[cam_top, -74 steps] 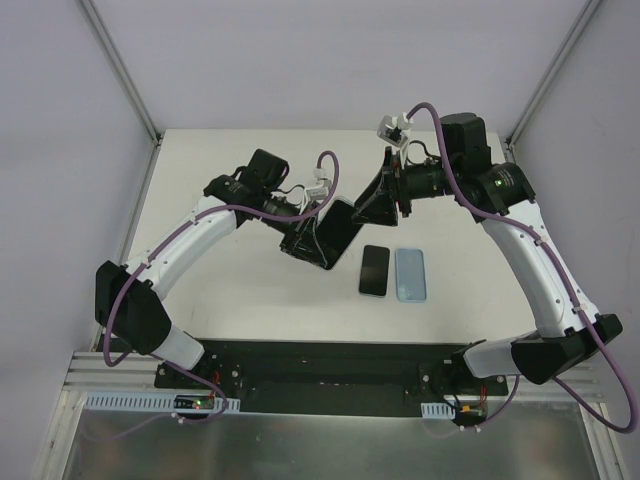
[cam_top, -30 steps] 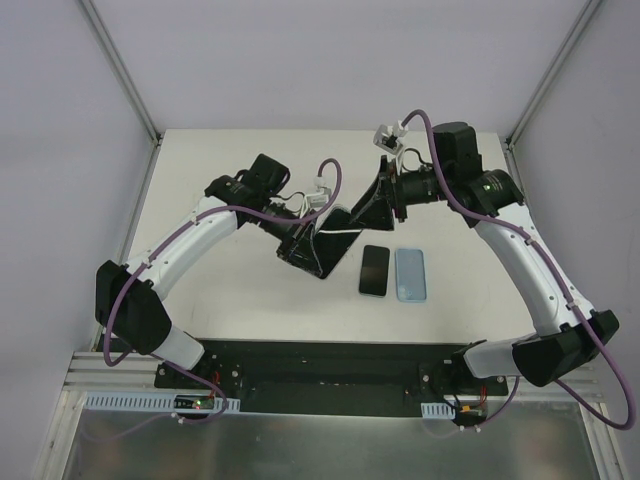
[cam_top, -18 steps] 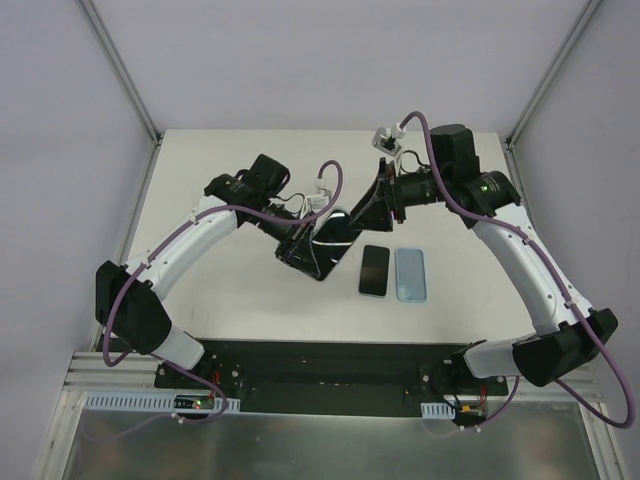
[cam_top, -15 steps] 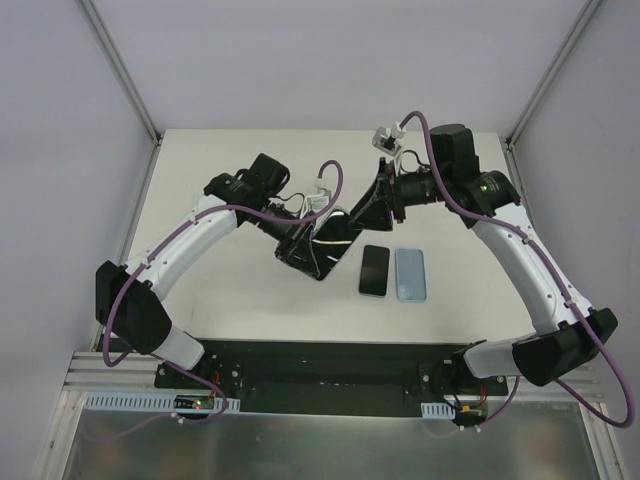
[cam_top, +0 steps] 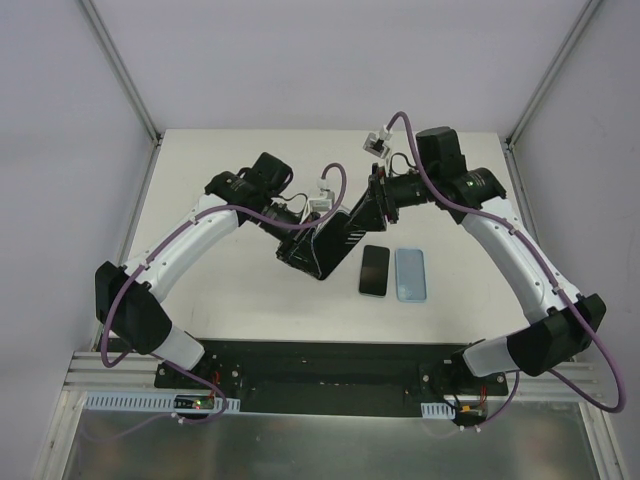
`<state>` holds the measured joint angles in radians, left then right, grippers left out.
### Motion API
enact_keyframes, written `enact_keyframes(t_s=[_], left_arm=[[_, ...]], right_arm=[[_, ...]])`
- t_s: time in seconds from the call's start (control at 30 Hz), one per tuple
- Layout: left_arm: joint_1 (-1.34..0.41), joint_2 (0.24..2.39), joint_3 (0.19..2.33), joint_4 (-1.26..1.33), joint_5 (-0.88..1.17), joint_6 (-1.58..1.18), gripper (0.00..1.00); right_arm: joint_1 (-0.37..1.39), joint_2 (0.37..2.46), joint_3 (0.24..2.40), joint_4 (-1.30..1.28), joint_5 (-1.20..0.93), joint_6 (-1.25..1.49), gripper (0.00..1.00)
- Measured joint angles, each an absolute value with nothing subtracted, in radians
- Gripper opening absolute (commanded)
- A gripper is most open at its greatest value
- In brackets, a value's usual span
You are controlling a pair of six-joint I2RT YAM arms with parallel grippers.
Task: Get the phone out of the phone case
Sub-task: Remove the phone case from the phone.
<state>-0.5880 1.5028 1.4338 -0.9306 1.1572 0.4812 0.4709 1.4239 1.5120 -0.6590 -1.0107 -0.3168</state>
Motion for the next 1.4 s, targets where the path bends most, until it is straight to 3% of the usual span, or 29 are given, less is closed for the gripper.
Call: enact_keyframes(t_s=[0.53, 0.63, 0.83, 0.93, 0.97, 1.03, 1.4], left_arm=[[-0.598, 1.536, 1.527, -0.933, 1.056, 0.496, 0.0], [-0.601, 1.556, 1.552, -0.932, 1.037, 0.489, 0.0], [-0.603, 1.564, 1.562, -0.942, 1.041, 0.479, 0.0], [-0.603, 1.568, 1.562, -0.96, 1.042, 0.476, 0.0], [-0.603, 1.569, 1.562, -0.961, 1.039, 0.476, 0.07], [-0.603, 1.571, 1.562, -0.96, 1.038, 0.476, 0.12], [-0.603, 1.599, 1.562, -0.95, 1.045, 0.467, 0.13]], right_arm=[[0.473, 1.42, 1.471, -0.668, -1.087, -0.334, 0.4], [0.484, 1.42, 1.462, -0.67, -1.082, -0.344, 0.31], [0.495, 1.426, 1.452, -0.655, -1.074, -0.39, 0.01], [0.498, 1.425, 1.445, -0.652, -1.079, -0.418, 0.0], [0.499, 1.425, 1.443, -0.651, -1.08, -0.42, 0.0], [0.498, 1.425, 1.441, -0.652, -1.079, -0.425, 0.0], [0.482, 1.41, 1.404, -0.636, -1.077, -0.454, 0.0]])
